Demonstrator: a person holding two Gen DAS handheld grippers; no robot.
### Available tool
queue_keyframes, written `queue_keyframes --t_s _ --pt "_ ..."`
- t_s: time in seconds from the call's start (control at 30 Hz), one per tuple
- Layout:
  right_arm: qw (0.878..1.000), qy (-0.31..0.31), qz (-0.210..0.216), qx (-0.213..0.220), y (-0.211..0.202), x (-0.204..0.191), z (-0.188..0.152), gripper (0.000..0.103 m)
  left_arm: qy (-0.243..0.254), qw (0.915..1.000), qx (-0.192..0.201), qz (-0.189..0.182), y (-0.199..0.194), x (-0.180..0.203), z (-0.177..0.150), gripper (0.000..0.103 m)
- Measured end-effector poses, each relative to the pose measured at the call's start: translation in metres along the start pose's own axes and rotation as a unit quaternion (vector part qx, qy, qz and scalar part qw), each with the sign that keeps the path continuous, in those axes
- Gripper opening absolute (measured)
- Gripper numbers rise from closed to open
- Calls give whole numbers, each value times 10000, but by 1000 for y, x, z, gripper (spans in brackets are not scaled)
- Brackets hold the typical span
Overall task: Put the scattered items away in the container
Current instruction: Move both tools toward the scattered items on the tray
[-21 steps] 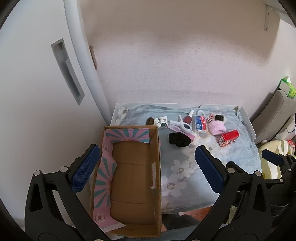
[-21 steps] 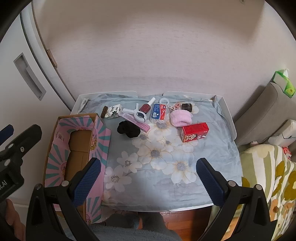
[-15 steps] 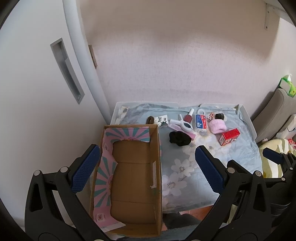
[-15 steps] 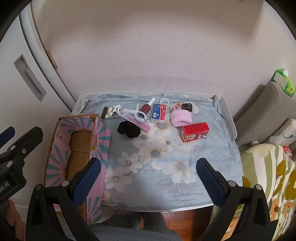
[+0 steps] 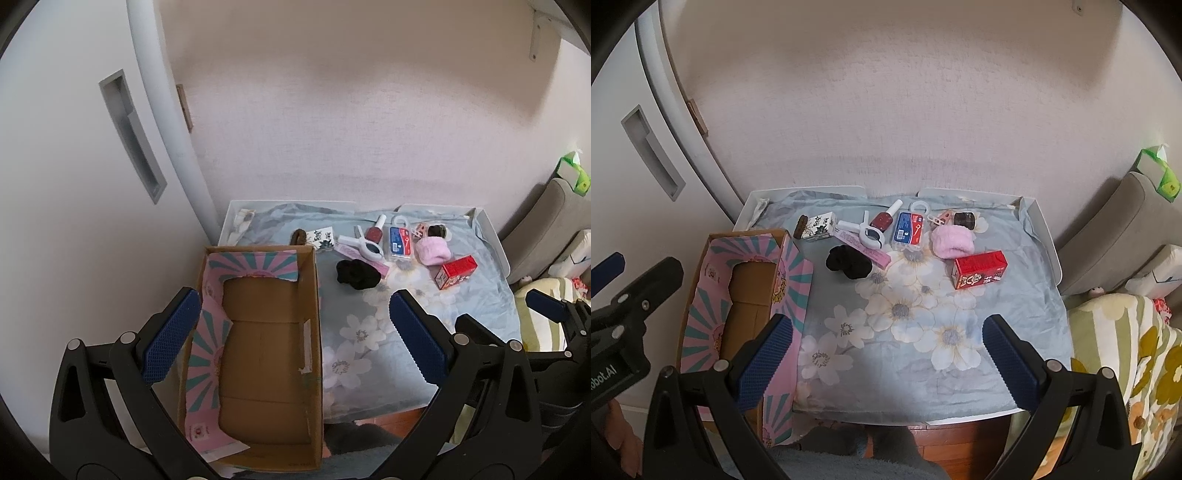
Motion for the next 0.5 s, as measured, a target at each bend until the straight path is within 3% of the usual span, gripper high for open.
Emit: queue_keyframes --t_s 0.17,0.3,0.4,0.5 --pt "10000 -49 3 46 -2 -2 2 102 -236 9996 -52 -145 3 -5 1 102" --pt "9999 -60 -47 88 -4 -4 4 102 -230 9997 -13 -11 4 -8 1 102" --pt "9996 20 -222 -175 4 -4 8 102 -336 9994 -6 -26 5 -11 2 102" --pt "9997 80 -60 -228 10 -3 7 102 -384 9993 -29 21 7 -14 1 102"
Point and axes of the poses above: each gripper's, at about its wrist camera, not at the fingertips, and y roughly the way its jaws point, x to its right, z to its top, the point moved 1 cm from there along y, roughly the way its jaws point, and after that the axes turned 12 degrees about x, right-handed, at the moved point
